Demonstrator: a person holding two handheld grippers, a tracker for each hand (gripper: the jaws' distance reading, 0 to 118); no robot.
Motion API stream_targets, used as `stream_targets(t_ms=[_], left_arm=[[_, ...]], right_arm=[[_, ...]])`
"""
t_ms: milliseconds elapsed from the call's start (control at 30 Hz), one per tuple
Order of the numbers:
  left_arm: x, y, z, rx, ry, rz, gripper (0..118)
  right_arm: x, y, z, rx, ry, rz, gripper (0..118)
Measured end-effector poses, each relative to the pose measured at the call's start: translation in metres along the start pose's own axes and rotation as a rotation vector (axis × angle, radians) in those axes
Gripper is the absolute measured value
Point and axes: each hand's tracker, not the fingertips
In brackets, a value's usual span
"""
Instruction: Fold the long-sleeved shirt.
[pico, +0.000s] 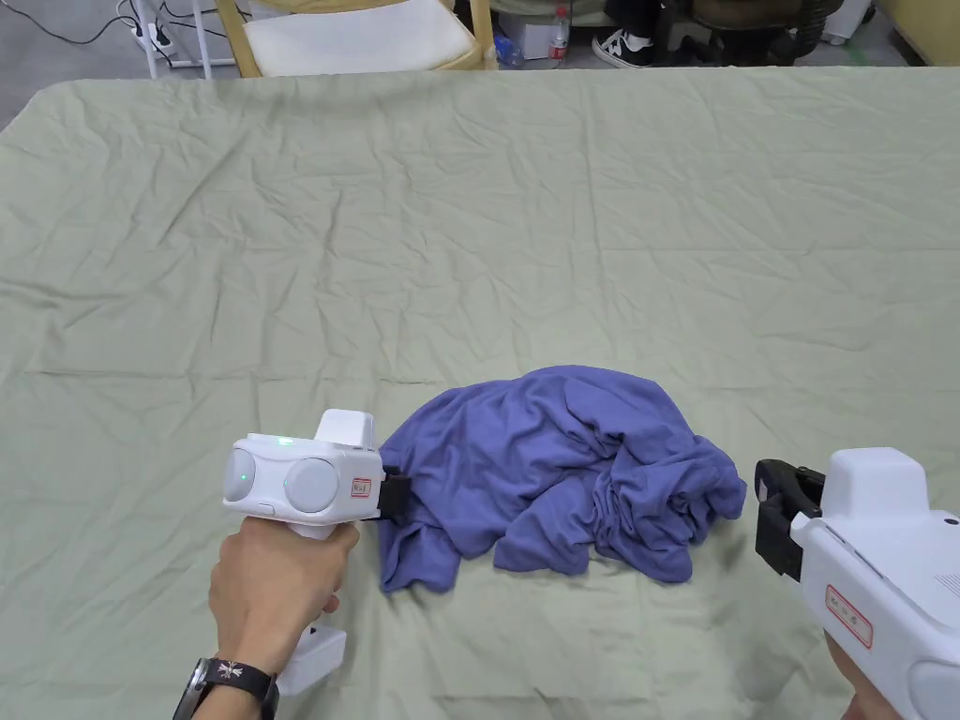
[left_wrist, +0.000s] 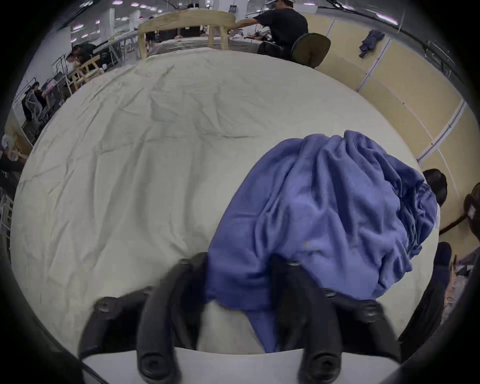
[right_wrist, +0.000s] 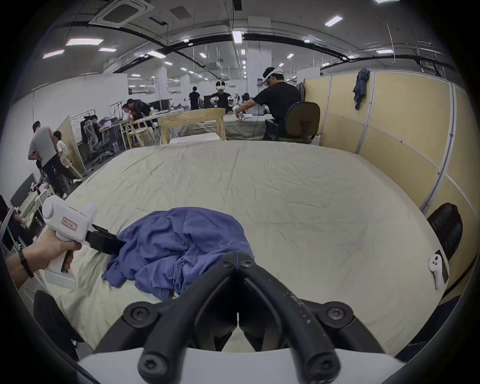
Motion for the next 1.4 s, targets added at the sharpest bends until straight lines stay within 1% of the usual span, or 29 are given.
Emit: stream_targets(t_ms=[33,67,133,167,200,233,267,300,333,400,467,567,600,667,700,767,800,833,900,933,1000,1067,1133,1167,1200,1267,1300,1367,1400], left_arm=[[0.002,-0.001,0.003,0.031,0.028,-0.025,10],[0.005,-0.002,0.004,0.037,0.067,-0.044,10],[0.007,-0.004,0.0,0.015,0.031,-0.038,10],[0.006,-0.003,-0.002,0.01,0.033,-0.031,10],[0.004,-0.004,-0.005,0.007,0.032,-0.017,10],[0.003,-0.003,-0.008,-0.005,0.024,0.009,10],[0.002,-0.002,-0.009,-0.008,0.022,0.015,10],[0.006,-0.001,-0.005,-0.013,0.022,0.014,10],[0.008,0.0,-0.004,-0.019,0.021,0.013,10],[0.01,0.0,-0.003,-0.023,0.023,0.006,10],[0.007,-0.001,-0.006,-0.019,0.025,0.004,10],[0.005,-0.002,-0.008,-0.013,0.025,0.013,10],[0.004,-0.002,-0.01,-0.013,0.025,0.014,10],[0.004,-0.001,-0.011,-0.015,0.025,0.01,10],[0.002,-0.001,-0.014,-0.018,0.026,0.005,10],[0.001,0.001,-0.016,-0.023,0.028,0.002,10],[0.001,0.001,-0.017,-0.026,0.029,0.001,10],[0.003,0.001,-0.015,-0.026,0.032,0.001,10],[0.005,0.0,-0.015,-0.023,0.036,-0.001,10],[0.005,-0.001,-0.015,-0.02,0.038,-0.005,10],[0.006,-0.004,-0.013,-0.005,0.039,-0.009,10],[0.003,-0.007,-0.008,0.023,0.029,0.018,10],[-0.002,-0.007,0.003,0.044,0.019,0.03,9],[-0.002,-0.006,0.011,0.056,0.025,0.02,9],[-0.001,-0.004,0.023,0.086,0.054,-0.007,9],[-0.007,0.004,0.046,0.132,0.064,-0.022,9],[-0.01,0.01,0.062,0.175,0.062,-0.011,9],[-0.013,0.021,0.094,0.234,0.07,-0.002,9],[-0.013,0.028,0.113,0.27,0.079,-0.006,9]], right_arm=[[0.001,0.001,-0.001,-0.006,-0.001,-0.002,1],[0.003,0.002,-0.001,-0.011,0.003,-0.005,1],[0.006,0.009,-0.003,-0.037,0.024,0.001,4],[0.007,0.013,-0.006,-0.058,0.036,0.018,14],[0.009,0.017,-0.01,-0.086,0.039,0.042,35],[0.012,0.022,-0.016,-0.124,0.048,0.06,63],[0.016,0.027,-0.024,-0.17,0.041,0.077,69],[0.018,0.031,-0.031,-0.214,0.041,0.099,70],[0.022,0.035,-0.041,-0.233,0.061,0.127,70],[0.033,0.043,-0.061,-0.287,0.089,0.14,70],[0.042,0.049,-0.084,-0.363,0.11,0.109,69],[0.057,0.048,-0.116,-0.424,0.172,0.039,70],[0.059,0.045,-0.128,-0.469,0.198,0.033,70],[0.06,0.037,-0.145,-0.524,0.206,0.048,68],[0.059,0.031,-0.151,-0.517,0.23,0.045,64],[0.057,0.02,-0.16,-0.541,0.273,0.011,47],[0.056,0.014,-0.163,-0.557,0.275,-0.024,41],[0.056,0.01,-0.165,-0.557,0.265,-0.037,36],[0.053,0.005,-0.163,-0.531,0.25,-0.04,26],[0.052,0.004,-0.162,-0.519,0.249,-0.038,18],[0.051,0.002,-0.158,-0.501,0.247,-0.045,11],[0.044,0.006,-0.148,-0.459,0.225,-0.017,10],[0.038,0.014,-0.128,-0.35,0.191,0.077,9],[0.035,0.019,-0.118,-0.298,0.171,0.1,9],[0.036,0.027,-0.106,-0.251,0.151,0.101,9],[0.042,0.046,-0.085,-0.205,0.159,0.072,9],[0.041,0.06,-0.074,-0.179,0.161,0.087,9],[0.04,0.079,-0.05,-0.11,0.129,0.134,9],[0.041,0.089,-0.036,-0.072,0.127,0.139,9]])
